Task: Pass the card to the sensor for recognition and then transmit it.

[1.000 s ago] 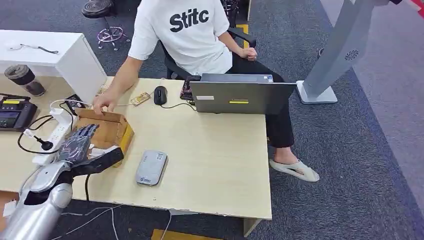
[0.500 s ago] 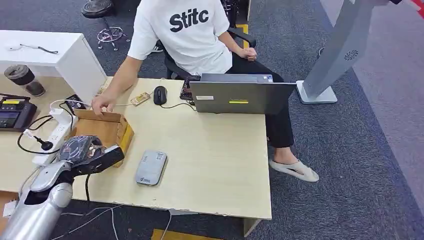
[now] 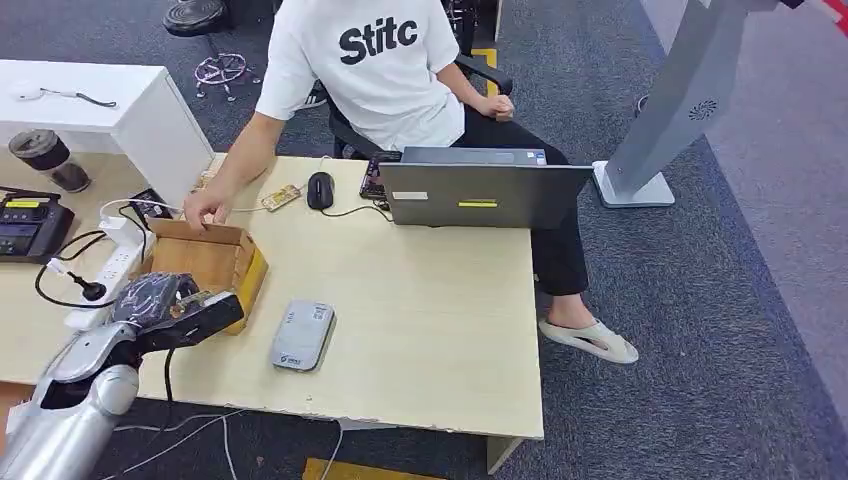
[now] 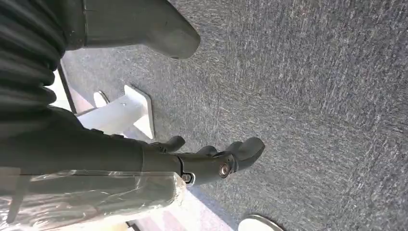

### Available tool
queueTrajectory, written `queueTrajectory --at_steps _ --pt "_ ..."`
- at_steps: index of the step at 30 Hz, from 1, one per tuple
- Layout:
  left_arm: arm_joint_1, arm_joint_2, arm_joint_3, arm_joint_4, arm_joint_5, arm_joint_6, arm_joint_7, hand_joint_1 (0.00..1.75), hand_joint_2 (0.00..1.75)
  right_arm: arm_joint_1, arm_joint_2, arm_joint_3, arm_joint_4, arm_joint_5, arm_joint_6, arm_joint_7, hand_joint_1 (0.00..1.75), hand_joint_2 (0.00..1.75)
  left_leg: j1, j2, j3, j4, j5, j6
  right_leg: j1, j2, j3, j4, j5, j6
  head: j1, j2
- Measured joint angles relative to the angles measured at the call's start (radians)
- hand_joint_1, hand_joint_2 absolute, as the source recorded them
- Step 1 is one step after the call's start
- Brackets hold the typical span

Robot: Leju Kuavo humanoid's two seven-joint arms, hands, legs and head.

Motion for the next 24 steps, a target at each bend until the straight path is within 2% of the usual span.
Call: queueTrajectory --at_steps 9,16,24 --pt "0.004 0.000 0.000 0.000 -0.001 0.002 0.010 1.75 1.75 0.000 0.000 0.000 0.000 0.000 0.000 0.002 0.00 1.75 0.000 0.000 0.000 0.000 0.000 0.000 0.000 0.000 0.000 0.000 0.000 0.000 0.000 0.000" --pt "-0.001 0.009 0.000 0.000 -0.034 0.027 0.023 1.75 1.75 0.000 0.000 -0.001 0.000 0.000 0.000 -0.002 0.00 1.75 0.000 0.000 0.000 0.000 0.000 0.000 0.000 0.000 0.000 0.000 0.000 0.000 0.000 0.000" --pt "-0.064 0.040 0.001 -0.024 -0.038 0.037 0.022 1.75 1.75 0.000 0.000 -0.002 0.000 0.000 -0.001 -0.010 0.00 1.75 0.000 0.000 0.000 0.000 0.001 0.000 0.000 0.000 0.000 0.000 0.000 -0.001 0.000 0.000"
